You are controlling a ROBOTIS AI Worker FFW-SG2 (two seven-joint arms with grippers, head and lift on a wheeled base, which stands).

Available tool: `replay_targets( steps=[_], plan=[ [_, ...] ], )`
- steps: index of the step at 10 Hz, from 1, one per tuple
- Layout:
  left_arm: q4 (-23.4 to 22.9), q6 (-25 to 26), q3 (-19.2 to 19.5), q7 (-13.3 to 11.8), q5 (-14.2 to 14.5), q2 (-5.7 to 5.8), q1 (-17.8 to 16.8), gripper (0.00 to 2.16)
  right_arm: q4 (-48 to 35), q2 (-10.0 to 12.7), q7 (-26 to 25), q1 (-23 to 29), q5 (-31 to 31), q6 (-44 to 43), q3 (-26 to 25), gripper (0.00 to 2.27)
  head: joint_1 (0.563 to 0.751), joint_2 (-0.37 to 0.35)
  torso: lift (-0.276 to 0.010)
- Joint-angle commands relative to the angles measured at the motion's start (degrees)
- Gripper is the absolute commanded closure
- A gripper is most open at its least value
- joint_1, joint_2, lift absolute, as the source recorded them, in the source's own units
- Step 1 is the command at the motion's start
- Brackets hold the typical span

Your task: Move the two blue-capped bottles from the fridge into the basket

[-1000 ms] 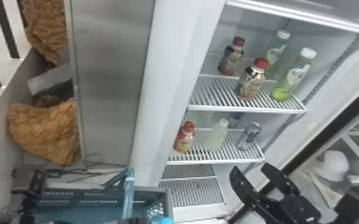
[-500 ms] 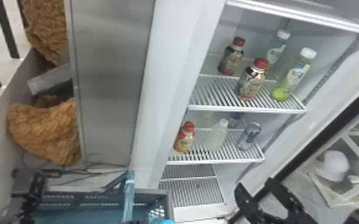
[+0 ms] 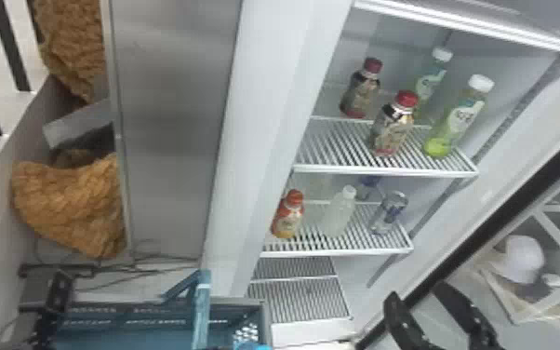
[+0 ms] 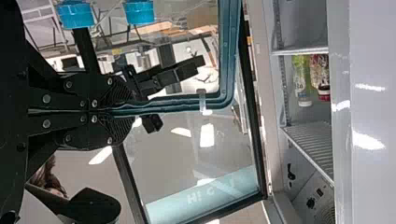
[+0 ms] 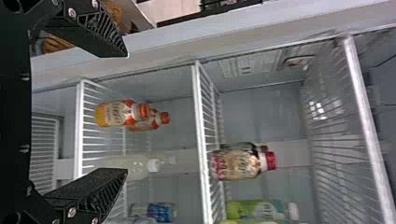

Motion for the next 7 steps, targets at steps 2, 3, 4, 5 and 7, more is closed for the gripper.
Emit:
replay_targets(
  steps=[2, 3, 4, 5, 7],
  plan=[
    [0.00, 0.00, 0.00, 0.00, -0.10, -0.02, 0.22, 1.14, 2.45, 0.27, 0.60, -0.06, -0.47, -4.22, -0.11, 0.14, 0.695, -0.350, -0.076],
    [0.00, 0.00, 0.00, 0.00, -0.10, -0.11, 0.22, 1.14, 2.31, 0.32, 0.60, -0.20, -0.12, -4.50, -0.68, 0.14, 0.695, -0.350, -0.076],
    [0.00, 0.28, 0.00, 0.00, -0.10, -0.11, 0.22, 1.14, 2.17, 0.32, 0.60, -0.20, 0.45, -4.22, -0.91, 0.14, 0.695, -0.350, -0.076],
    [0.00, 0.42, 0.00, 0.00, -0.21, -0.19, 0.36, 1.14, 1.89, 0.32, 0.51, -0.20, 0.68, -4.22, -1.03, 0.14, 0.695, -0.350, -0.076],
    [0.00, 0.56, -0.11, 0.00, -0.44, -0.19, 0.22, 1.14, 1.18, 0.32, 0.51, -0.90, 1.48, -3.23, -1.37, 0.14, 0.695, -0.350, -0.076]
  ],
)
